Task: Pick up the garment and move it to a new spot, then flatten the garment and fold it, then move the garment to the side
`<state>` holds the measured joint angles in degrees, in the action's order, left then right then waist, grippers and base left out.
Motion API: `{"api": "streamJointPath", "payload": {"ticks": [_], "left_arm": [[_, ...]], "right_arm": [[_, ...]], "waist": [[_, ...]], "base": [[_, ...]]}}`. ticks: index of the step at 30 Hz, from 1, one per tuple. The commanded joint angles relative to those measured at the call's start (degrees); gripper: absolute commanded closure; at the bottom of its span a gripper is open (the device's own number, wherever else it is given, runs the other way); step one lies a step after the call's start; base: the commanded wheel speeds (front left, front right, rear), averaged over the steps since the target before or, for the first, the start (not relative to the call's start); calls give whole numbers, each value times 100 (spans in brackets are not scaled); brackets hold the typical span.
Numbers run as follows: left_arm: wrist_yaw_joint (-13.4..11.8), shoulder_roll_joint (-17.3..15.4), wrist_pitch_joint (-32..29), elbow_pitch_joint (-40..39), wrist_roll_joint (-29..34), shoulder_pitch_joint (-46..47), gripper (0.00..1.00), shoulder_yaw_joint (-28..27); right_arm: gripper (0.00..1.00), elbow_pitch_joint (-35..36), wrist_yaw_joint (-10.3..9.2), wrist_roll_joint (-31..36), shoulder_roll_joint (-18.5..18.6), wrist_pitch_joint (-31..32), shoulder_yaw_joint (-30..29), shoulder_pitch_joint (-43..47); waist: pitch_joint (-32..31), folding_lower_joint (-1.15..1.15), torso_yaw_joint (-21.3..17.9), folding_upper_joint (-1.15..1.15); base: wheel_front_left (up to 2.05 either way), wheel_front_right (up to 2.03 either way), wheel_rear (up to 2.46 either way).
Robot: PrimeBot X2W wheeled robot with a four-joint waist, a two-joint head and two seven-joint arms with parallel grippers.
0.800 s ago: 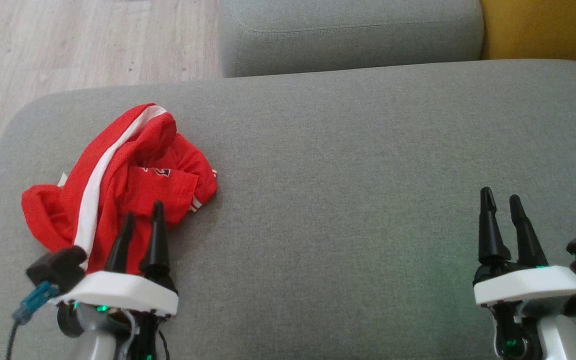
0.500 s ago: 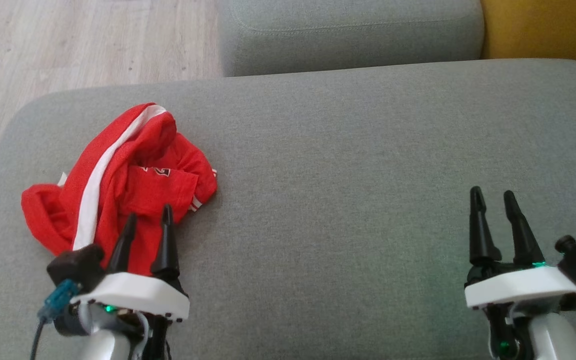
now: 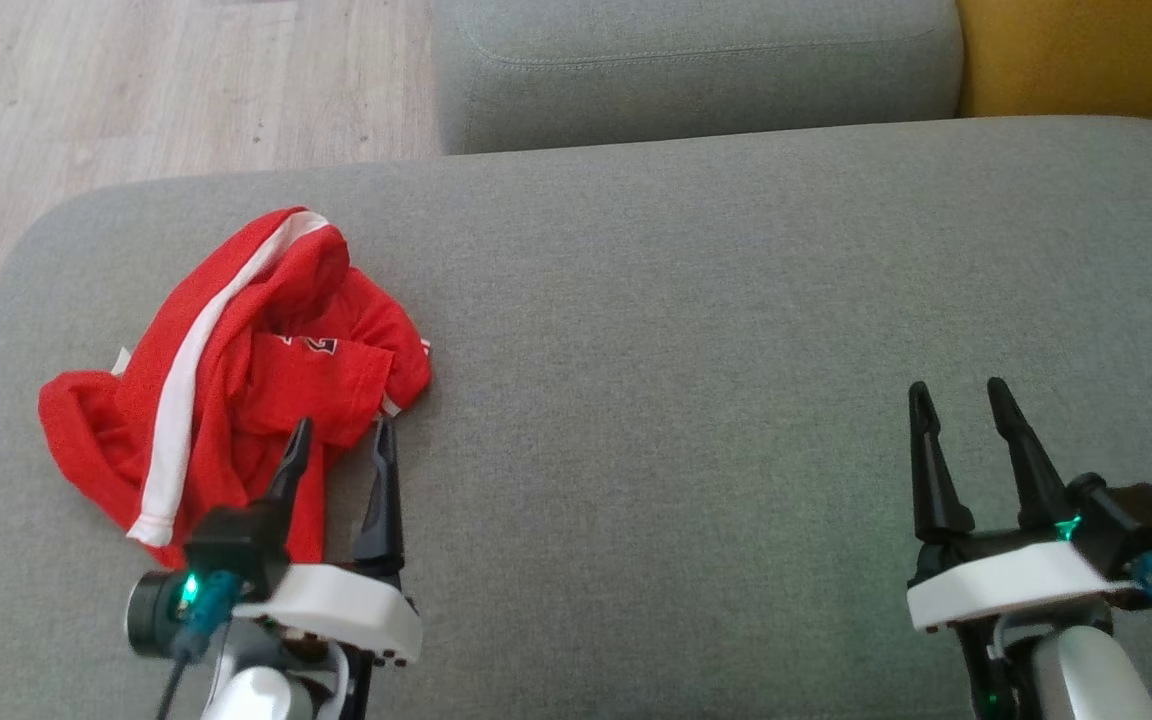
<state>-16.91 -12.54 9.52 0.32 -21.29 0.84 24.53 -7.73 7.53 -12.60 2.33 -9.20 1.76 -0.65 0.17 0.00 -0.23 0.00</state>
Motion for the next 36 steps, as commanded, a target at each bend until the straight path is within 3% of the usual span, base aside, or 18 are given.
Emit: {"api": "streamJointPath", "payload": {"ticks": [1,9,13,17,27,31,36], "left_arm": [[-93,-142,83,-217,205,383,0,-70],[-383,-312,217,-314,727,461,0,298],[-389,-184,284,-463,579,377,0,186],[-9,88,351,-604,324,172,0,-253],[1250,799,519,-403,740,-235,0,-1359],[1548,917,548,-253,956,-302,0,-1554],[1727,962,548,-76,981,-310,0,-1654]], "right_arm": [[0,168,-3,249,45,-111,129,-259],[0,158,-4,893,48,-246,224,-305],[0,246,-4,918,49,-314,311,-305],[0,297,-4,653,50,-381,330,-269],[0,-35,-4,-126,54,-550,396,-158],[0,-195,-4,-209,54,-580,460,-178],[0,-325,-4,-332,54,-580,509,-234]], "waist": [[-2,0,-2,0],[-13,0,0,0],[-18,0,16,0],[-19,0,38,0],[-46,0,71,0],[-59,0,68,0],[-63,0,55,0]], "base": [[0,0,0],[0,0,0],[0,0,0],[0,0,0],[0,0,0],[0,0,0],[0,0,0]]}}
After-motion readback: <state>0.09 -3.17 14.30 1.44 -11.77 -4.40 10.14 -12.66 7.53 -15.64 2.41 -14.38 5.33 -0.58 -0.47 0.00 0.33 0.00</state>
